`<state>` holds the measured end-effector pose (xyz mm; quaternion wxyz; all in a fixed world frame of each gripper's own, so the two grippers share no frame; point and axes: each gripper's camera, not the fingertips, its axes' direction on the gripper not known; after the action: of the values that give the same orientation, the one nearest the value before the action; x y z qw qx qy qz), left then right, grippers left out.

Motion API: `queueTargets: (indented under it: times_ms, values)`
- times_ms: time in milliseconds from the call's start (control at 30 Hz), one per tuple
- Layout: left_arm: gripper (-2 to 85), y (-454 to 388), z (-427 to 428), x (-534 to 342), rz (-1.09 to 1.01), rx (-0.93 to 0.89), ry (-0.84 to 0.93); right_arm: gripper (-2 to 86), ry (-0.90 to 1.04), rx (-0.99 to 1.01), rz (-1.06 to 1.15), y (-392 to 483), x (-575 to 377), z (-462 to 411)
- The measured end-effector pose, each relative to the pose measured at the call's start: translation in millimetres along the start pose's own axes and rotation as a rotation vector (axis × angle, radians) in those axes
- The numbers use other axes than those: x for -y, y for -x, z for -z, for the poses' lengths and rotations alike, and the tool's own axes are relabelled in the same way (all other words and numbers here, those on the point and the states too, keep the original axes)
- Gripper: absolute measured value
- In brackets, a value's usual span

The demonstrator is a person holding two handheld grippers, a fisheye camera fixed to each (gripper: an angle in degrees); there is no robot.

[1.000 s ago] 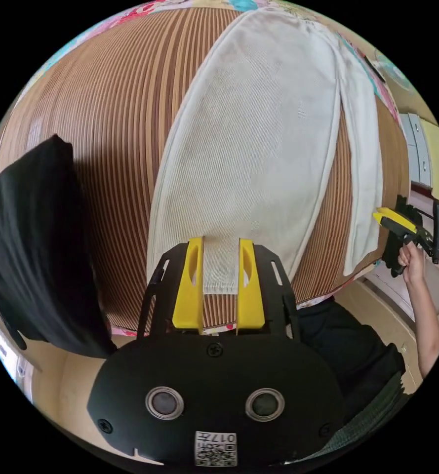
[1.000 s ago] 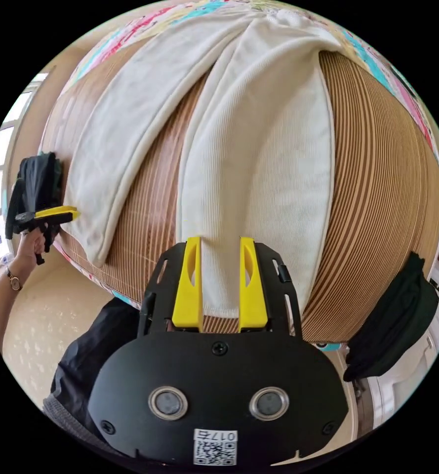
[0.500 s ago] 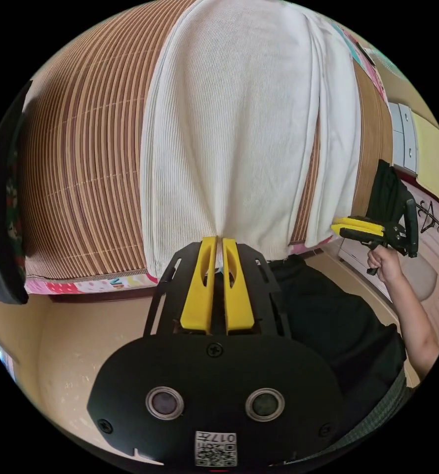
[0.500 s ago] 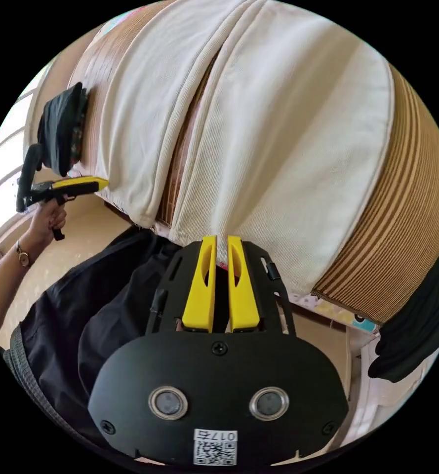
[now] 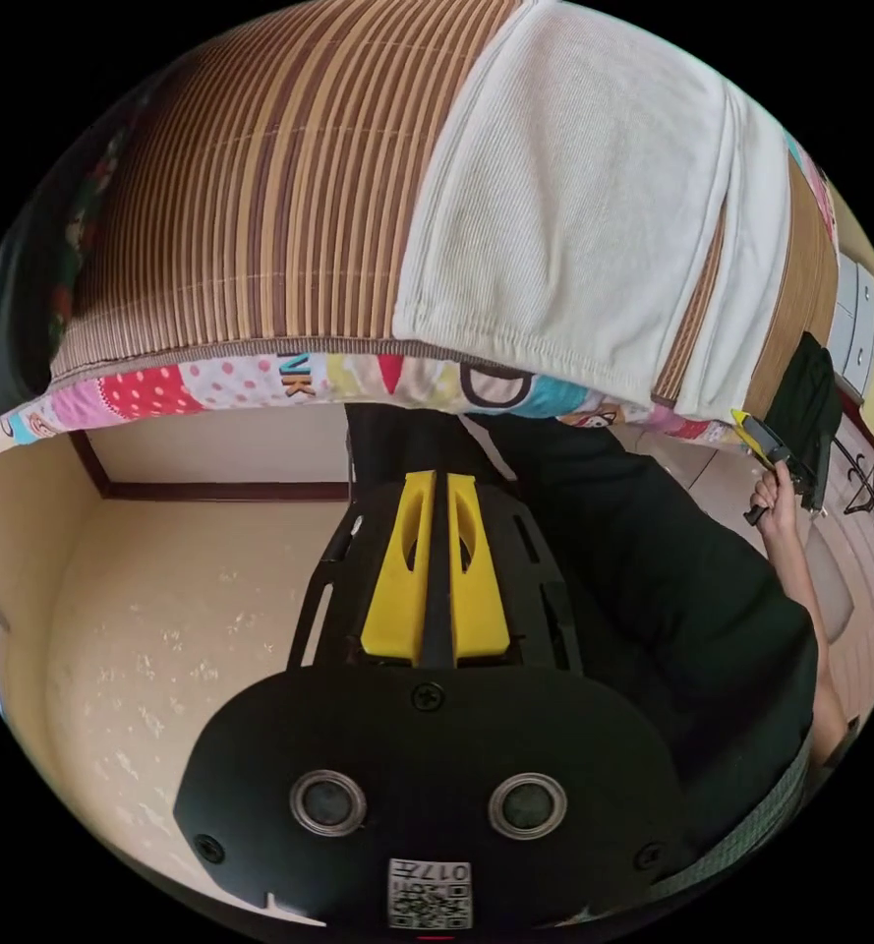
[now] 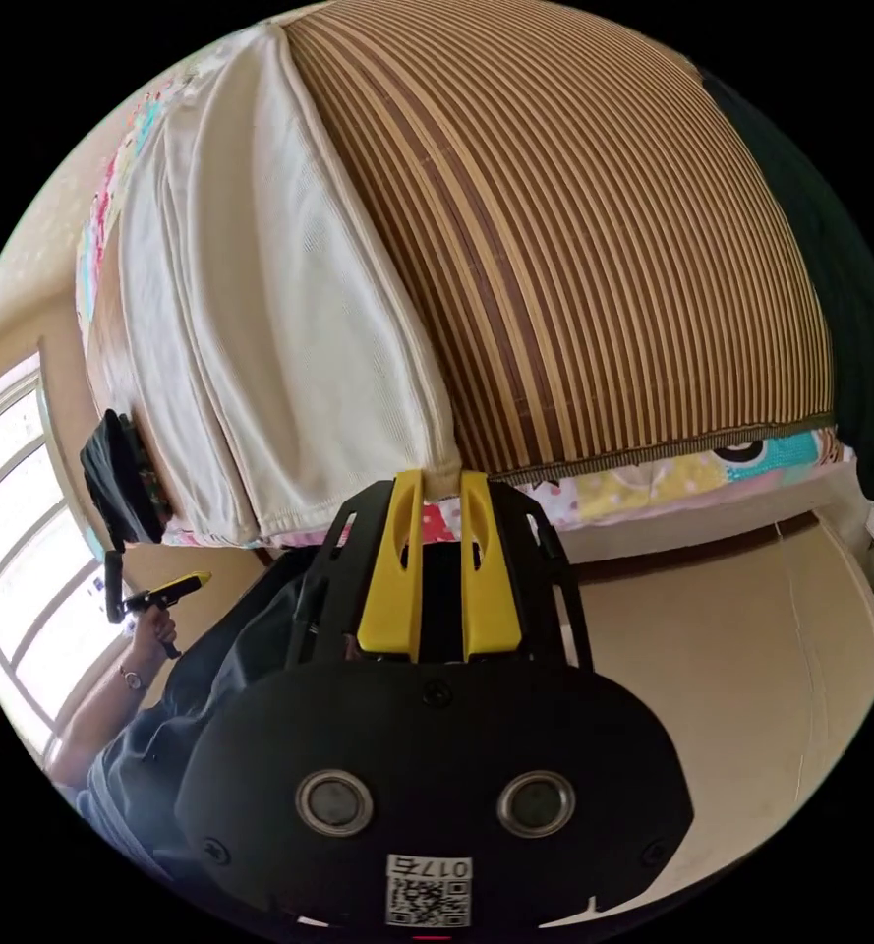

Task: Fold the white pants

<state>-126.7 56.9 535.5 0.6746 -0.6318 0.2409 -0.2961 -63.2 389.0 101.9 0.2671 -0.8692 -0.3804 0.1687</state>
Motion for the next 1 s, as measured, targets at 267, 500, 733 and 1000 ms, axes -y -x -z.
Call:
queueTargets:
  times_ms: [267,500,733,1000]
  values:
    - [10.7,-87.8,67.4,22.7,-0.276,-0.433,-0.079,3.9,-0.107,0.281,0.541,46.8,-96.9,79.0]
    - [18.2,-242.3,121.5,27.8,-0.539,-0.242,-0.188,3.4,-0.048,0.490,0.740,85.7,-105.4,83.3]
    - [1.7,-258.6,105.9,23.8,-0.562,0.003,-0.165,7.5,0.162,0.475,0.962,82.5,-102.1,82.5]
    - [1.4,-225.6,102.4,18.2,-0.468,-0.205,-0.163,13.3,-0.022,0.302,0.668,1.2,51.2,140.2]
